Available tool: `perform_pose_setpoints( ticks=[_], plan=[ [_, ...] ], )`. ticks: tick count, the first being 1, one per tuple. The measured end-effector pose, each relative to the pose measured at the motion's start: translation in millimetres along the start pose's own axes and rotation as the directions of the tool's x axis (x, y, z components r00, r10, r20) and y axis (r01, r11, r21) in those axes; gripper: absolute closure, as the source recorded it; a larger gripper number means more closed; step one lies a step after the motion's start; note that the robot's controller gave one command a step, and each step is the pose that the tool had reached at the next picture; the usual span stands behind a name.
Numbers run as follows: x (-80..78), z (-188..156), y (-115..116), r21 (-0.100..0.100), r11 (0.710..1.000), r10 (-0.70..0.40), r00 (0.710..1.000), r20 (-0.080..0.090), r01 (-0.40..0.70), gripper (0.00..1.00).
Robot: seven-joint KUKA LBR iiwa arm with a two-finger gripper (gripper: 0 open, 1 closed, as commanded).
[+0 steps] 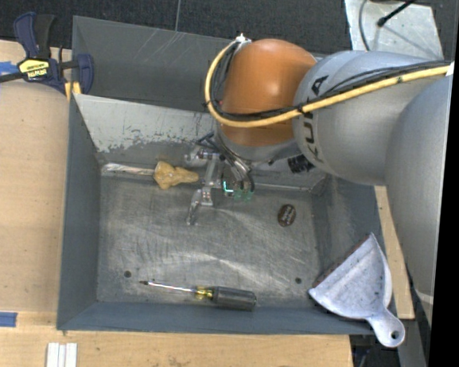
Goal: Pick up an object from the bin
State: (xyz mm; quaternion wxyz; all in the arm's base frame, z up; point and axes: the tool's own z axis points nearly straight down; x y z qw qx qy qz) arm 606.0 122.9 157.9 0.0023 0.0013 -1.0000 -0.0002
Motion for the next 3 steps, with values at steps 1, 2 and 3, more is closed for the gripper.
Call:
perform_pose_setpoints(
  ticks=[1, 2, 3],
  plan=[
    [-2.0, -4, 0, -0.001, 1.0, 0.002, 1.0, 0.008, -0.002, 0.0],
    [-16.2, 52, -7, -0.002, 0.995, 0.096, 0.995, 0.011, -0.096, 0.0],
    [-17.9, 59, -16, -0.001, 0.991, 0.135, 0.991, 0.005, -0.135, 0.0]
  ],
)
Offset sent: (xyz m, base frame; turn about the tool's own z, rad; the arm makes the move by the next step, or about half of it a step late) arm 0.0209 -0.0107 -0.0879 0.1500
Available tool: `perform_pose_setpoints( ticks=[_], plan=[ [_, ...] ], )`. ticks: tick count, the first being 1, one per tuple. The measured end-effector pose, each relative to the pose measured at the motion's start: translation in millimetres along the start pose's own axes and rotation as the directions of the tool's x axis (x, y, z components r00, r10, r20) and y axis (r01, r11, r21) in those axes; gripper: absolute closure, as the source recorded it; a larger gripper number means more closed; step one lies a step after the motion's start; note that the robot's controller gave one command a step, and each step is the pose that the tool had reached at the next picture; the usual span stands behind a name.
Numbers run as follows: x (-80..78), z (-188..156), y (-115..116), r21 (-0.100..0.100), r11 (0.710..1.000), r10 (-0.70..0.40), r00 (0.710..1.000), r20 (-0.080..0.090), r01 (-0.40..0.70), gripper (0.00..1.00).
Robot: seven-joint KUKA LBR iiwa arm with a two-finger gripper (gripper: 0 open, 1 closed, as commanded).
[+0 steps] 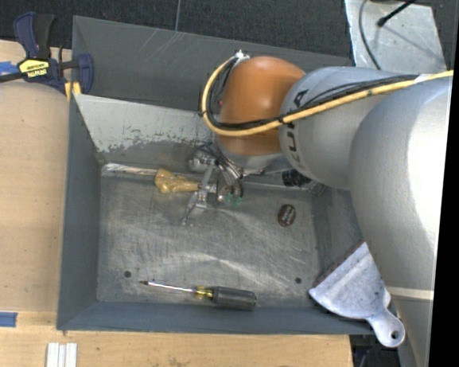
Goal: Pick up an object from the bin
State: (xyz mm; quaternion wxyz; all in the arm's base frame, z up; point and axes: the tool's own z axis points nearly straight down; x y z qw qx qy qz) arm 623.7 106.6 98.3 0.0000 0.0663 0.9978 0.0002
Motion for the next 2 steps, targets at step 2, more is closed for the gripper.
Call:
perform_pose_setpoints(
  ticks=[2],
  plan=[
    [6.1, 18, -4, -0.001, 0.991, 0.134, 0.991, 0.003, -0.134, 0.0]
  ],
)
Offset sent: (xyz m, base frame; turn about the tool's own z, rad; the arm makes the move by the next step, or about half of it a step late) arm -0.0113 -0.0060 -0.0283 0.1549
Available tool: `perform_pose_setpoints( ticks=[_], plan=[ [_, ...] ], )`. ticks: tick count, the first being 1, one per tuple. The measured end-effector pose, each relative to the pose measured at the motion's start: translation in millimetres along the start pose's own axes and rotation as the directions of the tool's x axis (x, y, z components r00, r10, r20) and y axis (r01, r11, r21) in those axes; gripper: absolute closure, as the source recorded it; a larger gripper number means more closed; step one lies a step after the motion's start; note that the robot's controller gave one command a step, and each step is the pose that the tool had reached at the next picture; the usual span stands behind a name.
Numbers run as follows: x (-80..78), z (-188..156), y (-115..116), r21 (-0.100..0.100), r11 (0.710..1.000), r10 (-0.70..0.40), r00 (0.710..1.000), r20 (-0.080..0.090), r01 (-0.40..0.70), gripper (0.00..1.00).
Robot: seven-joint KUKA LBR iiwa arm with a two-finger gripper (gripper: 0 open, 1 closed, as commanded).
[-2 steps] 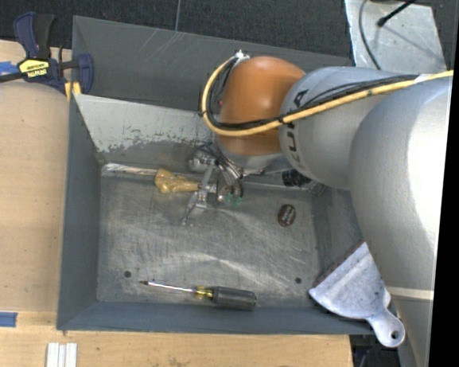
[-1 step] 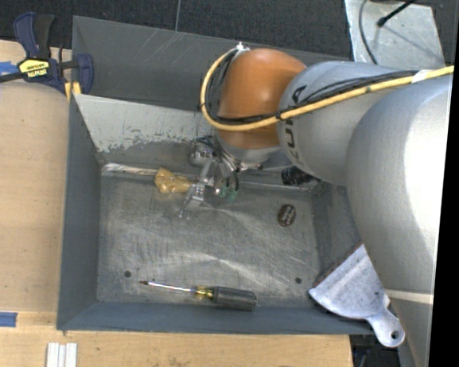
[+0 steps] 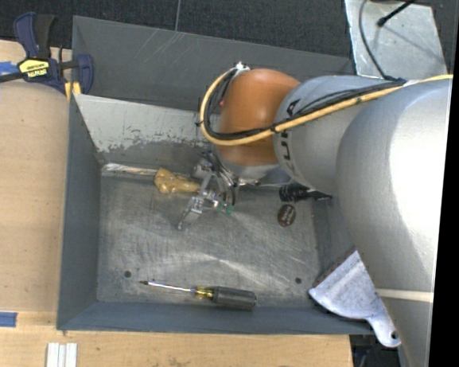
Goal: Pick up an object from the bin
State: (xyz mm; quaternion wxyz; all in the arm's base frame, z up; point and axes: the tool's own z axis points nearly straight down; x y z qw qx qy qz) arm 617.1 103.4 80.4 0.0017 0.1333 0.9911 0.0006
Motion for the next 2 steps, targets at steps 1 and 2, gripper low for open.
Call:
perform_pose_setpoints(
  ticks=[1, 2],
  plan=[
    [-11.5, 3.1, -1.0, -0.009, 0.996, 0.091, 0.996, 0.02, -0.091, 1.0],
    [-11.5, 3.1, -1.0, -0.009, 0.996, 0.091, 0.996, 0.02, -0.091, 1.0]
  ],
)
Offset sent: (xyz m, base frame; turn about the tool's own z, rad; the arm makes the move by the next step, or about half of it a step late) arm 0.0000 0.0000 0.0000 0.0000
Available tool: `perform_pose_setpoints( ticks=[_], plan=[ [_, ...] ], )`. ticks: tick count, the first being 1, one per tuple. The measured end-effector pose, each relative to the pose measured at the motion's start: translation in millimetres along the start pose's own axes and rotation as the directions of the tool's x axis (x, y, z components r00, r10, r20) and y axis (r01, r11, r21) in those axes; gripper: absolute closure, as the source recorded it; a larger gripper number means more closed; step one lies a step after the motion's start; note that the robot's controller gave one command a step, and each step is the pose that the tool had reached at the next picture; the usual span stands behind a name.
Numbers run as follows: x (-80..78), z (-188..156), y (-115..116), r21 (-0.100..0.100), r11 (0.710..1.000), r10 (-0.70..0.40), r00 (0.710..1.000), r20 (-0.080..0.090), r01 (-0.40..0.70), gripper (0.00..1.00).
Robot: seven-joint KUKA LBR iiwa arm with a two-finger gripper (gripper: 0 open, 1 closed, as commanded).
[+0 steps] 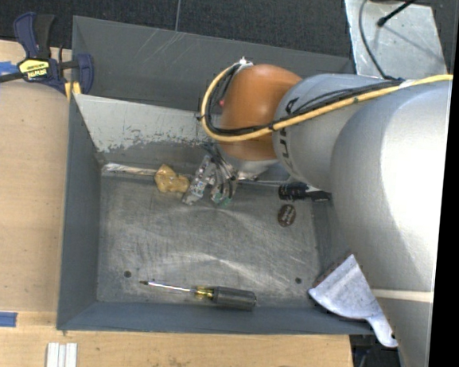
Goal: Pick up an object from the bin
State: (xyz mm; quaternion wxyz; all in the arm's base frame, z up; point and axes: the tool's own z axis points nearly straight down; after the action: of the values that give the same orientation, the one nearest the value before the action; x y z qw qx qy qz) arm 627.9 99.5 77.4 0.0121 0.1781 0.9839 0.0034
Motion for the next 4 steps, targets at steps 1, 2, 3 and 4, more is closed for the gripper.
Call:
perform_pose_setpoints(
  ticks=[1, 2, 3, 4],
  plan=[
    [1.7, -4, -1, 0.005, 1.0, 0.0, 1.0, -0.01, 0.0, 1.0],
    [3.8, -18, -2, 0.01, 1.0, 0.0, 1.0, -0.021, 0.0, 1.0],
    [3.3, -35, -2, 0.011, 1.0, 0.0, 1.0, -0.024, 0.0, 1.0],
    [2.3, -55, -1, 0.01, 1.0, 0.0, 1.0, -0.022, 0.0, 1.0]
  ],
)
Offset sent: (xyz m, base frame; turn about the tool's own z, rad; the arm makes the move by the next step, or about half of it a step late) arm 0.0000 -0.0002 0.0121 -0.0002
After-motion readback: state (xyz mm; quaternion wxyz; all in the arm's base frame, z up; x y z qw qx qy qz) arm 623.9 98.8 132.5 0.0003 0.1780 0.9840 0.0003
